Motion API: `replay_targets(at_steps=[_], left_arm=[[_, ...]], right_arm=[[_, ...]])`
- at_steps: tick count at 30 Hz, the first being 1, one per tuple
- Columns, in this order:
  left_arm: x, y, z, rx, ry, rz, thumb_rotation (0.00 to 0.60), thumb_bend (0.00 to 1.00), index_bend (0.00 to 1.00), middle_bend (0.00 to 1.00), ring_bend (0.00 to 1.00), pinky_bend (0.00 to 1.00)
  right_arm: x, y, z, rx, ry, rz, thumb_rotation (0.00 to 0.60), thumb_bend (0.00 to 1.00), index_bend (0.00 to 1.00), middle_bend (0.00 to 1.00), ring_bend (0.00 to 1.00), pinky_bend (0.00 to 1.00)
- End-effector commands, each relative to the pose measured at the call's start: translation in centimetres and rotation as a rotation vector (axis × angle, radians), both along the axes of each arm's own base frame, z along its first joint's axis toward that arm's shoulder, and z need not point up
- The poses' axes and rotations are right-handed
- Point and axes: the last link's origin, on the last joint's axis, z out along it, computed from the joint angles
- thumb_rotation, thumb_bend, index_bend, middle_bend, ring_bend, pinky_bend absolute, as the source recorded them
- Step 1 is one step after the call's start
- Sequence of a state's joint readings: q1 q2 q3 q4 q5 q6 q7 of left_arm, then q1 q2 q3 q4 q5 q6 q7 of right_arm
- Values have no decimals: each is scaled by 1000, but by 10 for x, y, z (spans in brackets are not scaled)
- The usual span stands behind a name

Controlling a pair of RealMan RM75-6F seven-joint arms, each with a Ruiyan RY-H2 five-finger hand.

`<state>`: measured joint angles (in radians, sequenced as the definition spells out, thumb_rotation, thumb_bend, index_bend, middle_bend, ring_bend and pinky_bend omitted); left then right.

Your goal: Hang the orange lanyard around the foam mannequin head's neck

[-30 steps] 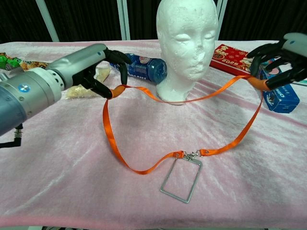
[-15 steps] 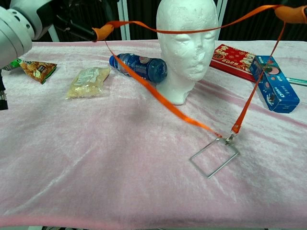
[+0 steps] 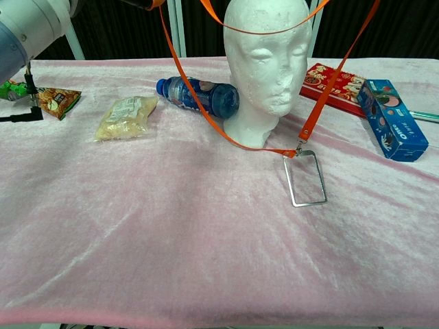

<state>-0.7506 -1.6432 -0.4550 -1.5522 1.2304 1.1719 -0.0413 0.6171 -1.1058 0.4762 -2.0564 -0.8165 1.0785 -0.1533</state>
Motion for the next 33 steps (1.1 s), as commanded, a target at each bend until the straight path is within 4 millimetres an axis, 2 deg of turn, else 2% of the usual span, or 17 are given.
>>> replay_targets(at_steps=[1, 11, 21, 33], left_arm=[[4, 10, -2, 9, -20, 4, 600, 439, 604, 157, 0, 0], [13, 27, -12, 12, -45, 6, 600, 438, 604, 158, 0, 0], [19, 55, -21, 48, -70, 50, 600, 431, 608, 159, 0, 0], [21, 76, -19, 80, -162, 90, 600, 430, 610, 159, 0, 0]], right_arm=[[9, -12, 5, 6, -4, 8, 600, 508, 790, 162, 163, 173], [23, -42, 3, 49, -29, -1, 600, 508, 790, 169, 163, 173], [30, -78, 0, 52, -41, -28, 600, 508, 794, 169, 169, 173], [19, -103, 14, -5, -72, -86, 600, 515, 798, 168, 174, 173]])
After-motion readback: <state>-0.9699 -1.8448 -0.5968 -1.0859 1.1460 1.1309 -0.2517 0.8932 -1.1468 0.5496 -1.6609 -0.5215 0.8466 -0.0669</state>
